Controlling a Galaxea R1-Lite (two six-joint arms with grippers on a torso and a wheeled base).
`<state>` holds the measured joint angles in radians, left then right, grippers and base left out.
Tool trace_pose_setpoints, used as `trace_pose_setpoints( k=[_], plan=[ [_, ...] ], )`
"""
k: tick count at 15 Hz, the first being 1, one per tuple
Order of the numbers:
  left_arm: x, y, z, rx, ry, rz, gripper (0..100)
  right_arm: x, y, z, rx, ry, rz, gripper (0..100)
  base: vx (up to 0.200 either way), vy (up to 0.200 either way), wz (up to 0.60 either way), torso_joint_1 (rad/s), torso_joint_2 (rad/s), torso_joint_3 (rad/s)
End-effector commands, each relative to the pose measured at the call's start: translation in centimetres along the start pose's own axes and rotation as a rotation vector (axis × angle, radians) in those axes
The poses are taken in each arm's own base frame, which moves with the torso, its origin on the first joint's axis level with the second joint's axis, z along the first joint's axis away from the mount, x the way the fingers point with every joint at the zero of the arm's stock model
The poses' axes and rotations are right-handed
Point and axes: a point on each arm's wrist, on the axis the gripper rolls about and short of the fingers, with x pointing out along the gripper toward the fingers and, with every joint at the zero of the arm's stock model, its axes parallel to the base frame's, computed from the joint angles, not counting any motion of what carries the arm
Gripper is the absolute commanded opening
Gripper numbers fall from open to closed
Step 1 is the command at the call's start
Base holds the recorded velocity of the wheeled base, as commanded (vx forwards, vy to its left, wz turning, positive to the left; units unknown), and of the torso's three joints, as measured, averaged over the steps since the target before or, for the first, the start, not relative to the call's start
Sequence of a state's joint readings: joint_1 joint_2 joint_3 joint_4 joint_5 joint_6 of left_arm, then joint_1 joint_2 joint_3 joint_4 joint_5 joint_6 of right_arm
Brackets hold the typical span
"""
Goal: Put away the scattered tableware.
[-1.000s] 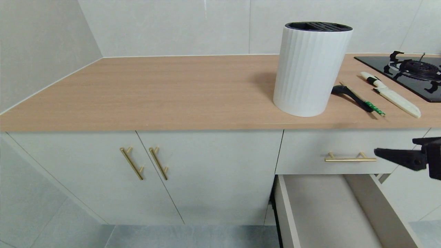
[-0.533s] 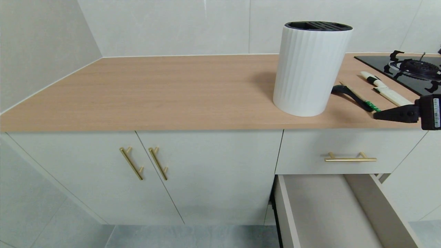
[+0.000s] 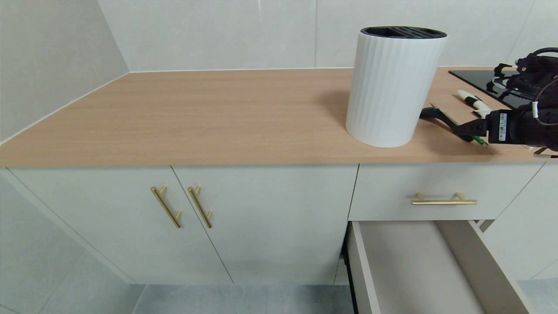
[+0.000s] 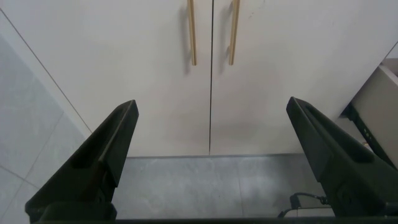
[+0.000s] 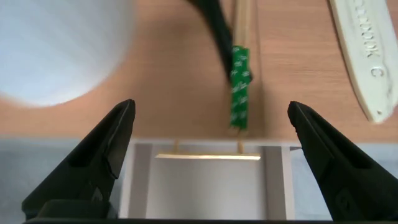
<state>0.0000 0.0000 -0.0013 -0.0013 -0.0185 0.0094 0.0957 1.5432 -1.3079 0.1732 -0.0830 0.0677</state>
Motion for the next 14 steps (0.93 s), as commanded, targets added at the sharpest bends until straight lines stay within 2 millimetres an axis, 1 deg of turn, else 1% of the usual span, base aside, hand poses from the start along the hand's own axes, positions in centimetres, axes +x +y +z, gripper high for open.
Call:
trace_pose_setpoints(
  k=[1, 3, 13, 14],
  plan=[
    [0.01, 0.0, 0.01, 0.0, 0.001, 0.0, 100, 1.59, -0.45, -0.47, 0.005, 0.03, -0.019, 100, 0.0, 0.0, 0.0, 0.0, 0.0, 0.0],
    [0.02, 0.0, -0.03, 0.0, 0.003, -0.001, 100, 1.61, -0.79, -0.45, 0.009, 0.029, -0.03, 100, 0.0, 0.0, 0.0, 0.0, 0.0, 0.0],
    [0.02, 0.0, -0.03, 0.0, 0.003, 0.0, 100, 2.41, -0.63, -0.83, 0.005, 0.052, -0.026, 100, 0.0, 0.0, 0.0, 0.0, 0.0, 0.0],
    [0.01, 0.0, 0.01, 0.0, 0.001, 0.0, 100, 2.42, -0.59, -0.87, 0.003, 0.054, -0.026, 0, 0.0, 0.0, 0.0, 0.0, 0.0, 0.0]
  ],
)
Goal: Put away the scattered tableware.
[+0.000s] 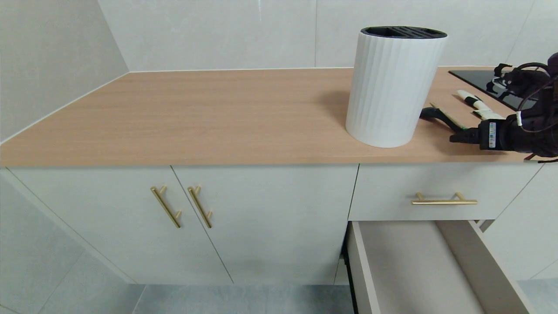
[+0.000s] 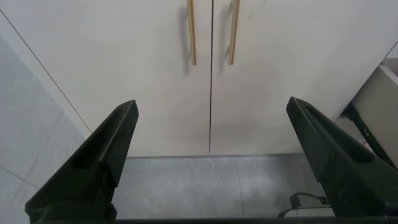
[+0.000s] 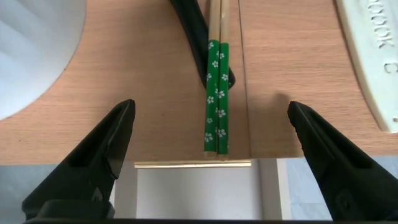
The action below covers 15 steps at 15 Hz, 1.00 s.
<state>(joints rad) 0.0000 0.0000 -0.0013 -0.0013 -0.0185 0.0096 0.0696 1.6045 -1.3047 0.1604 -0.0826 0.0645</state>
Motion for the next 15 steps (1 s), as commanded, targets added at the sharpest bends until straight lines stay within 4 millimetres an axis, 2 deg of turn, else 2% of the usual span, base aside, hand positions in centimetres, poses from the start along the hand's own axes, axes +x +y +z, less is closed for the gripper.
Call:
trace_pose_setpoints(
  k=[1, 4, 6, 10, 11, 15],
  plan=[
    [0.0, 0.0, 0.0, 0.001, 0.001, 0.0, 100, 0.2, 0.0, -0.2, -0.003, 0.009, 0.0, 0, 0.0, 0.0, 0.0, 0.0, 0.0, 0.0],
    [0.0, 0.0, 0.0, 0.0, 0.001, 0.0, 100, -0.1, 0.0, -0.1, -0.002, 0.003, -0.001, 0, 0.0, 0.0, 0.0, 0.0, 0.0, 0.0],
    [0.0, 0.0, 0.0, 0.0, 0.003, 0.0, 100, -1.8, -0.1, 0.2, 0.003, -0.035, -0.016, 0, 0.0, 0.0, 0.0, 0.0, 0.0, 0.0],
    [0.0, 0.0, 0.0, 0.0, 0.003, 0.0, 100, -7.5, -0.7, 0.0, 0.012, -0.132, -0.011, 0, 0.0, 0.0, 0.0, 0.0, 0.0, 0.0],
    [0.0, 0.0, 0.0, 0.0, 0.003, -0.001, 100, -9.3, -0.8, -0.6, 0.013, -0.149, -0.002, 0, 0.0, 0.0, 0.0, 0.0, 0.0, 0.0],
    [0.0, 0.0, 0.0, 0.0, 0.003, 0.0, 100, -13.9, -1.2, -2.7, 0.013, -0.165, 0.009, 0, 0.0, 0.0, 0.0, 0.0, 0.0, 0.0]
  ],
)
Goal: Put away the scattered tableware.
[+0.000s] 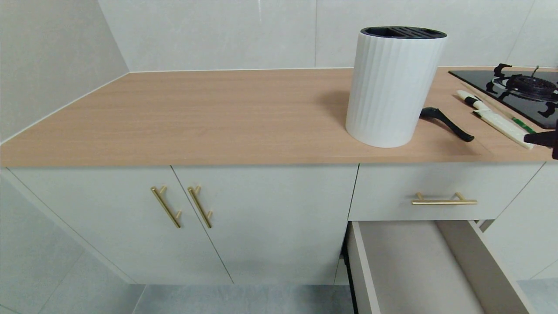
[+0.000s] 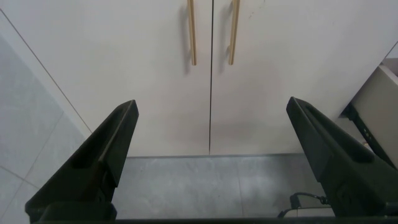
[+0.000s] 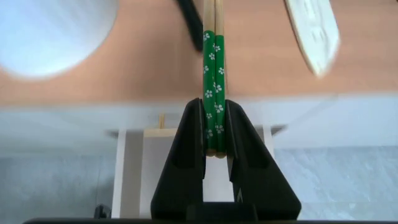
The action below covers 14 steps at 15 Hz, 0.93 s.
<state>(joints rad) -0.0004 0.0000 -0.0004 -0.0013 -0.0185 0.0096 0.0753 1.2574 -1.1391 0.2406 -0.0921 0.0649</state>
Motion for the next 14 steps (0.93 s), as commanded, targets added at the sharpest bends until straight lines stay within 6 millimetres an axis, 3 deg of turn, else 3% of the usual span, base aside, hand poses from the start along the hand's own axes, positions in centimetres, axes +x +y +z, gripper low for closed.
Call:
trace_pose_setpoints(
  k=[1, 5, 12, 14],
  plan=[
    [0.0, 0.0, 0.0, 0.0, 0.0, -0.001, 100, -4.6, -0.4, -0.7, 0.011, -0.087, 0.01, 0, 0.0, 0.0, 0.0, 0.0, 0.0, 0.0],
    [0.0, 0.0, 0.0, 0.001, 0.002, 0.001, 100, -9.2, -0.8, -3.1, -0.004, -0.001, 0.077, 0, 0.0, 0.0, 0.0, 0.0, 0.0, 0.0],
    [0.0, 0.0, 0.0, 0.0, 0.0, 0.001, 100, -11.9, -0.3, -4.5, -0.087, 0.255, 0.288, 0, 0.0, 0.0, 0.0, 0.0, 0.0, 0.0],
    [0.0, 0.0, 0.0, 0.0, 0.0, 0.001, 100, -11.4, -0.1, -5.1, -0.136, 0.342, 0.315, 0, 0.0, 0.0, 0.0, 0.0, 0.0, 0.0]
  ],
)
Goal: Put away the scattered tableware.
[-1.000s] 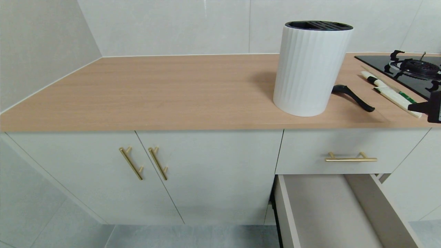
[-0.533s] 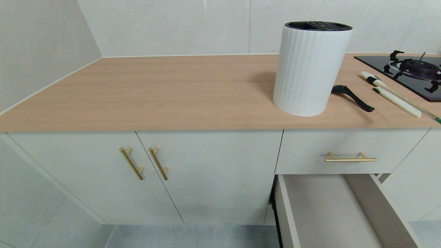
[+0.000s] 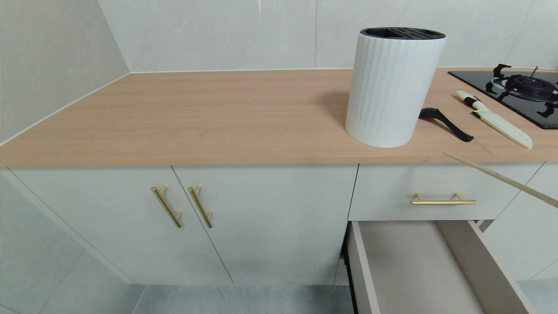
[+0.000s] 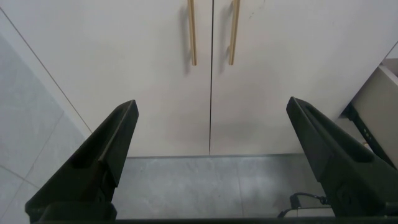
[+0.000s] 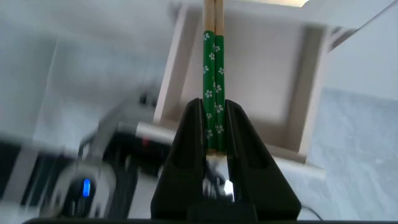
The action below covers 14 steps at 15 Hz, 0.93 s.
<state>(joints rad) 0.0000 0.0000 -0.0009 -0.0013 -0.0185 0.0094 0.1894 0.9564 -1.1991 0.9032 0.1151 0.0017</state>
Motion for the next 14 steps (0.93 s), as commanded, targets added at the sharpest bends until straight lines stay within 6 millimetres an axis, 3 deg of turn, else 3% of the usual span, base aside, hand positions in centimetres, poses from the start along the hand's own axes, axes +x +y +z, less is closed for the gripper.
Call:
trace_pose_setpoints(
  k=[1, 6, 14],
  plan=[
    [0.0, 0.0, 0.0, 0.0, 0.001, 0.0, 100, 1.3, 0.0, 0.1, -0.041, 0.1, 0.024, 0, 0.0, 0.0, 0.0, 0.0, 0.0, 0.0],
    [0.0, 0.0, 0.0, 0.0, 0.001, -0.001, 100, 9.9, -0.7, 0.3, -0.027, 0.475, 0.034, 0, 0.0, 0.0, 0.0, 0.0, 0.0, 0.0],
    [0.0, 0.0, 0.0, 0.0, 0.002, 0.0, 100, 16.6, -1.3, 0.3, 0.011, 0.657, 0.085, 0, 0.0, 0.0, 0.0, 0.0, 0.0, 0.0]
  ],
)
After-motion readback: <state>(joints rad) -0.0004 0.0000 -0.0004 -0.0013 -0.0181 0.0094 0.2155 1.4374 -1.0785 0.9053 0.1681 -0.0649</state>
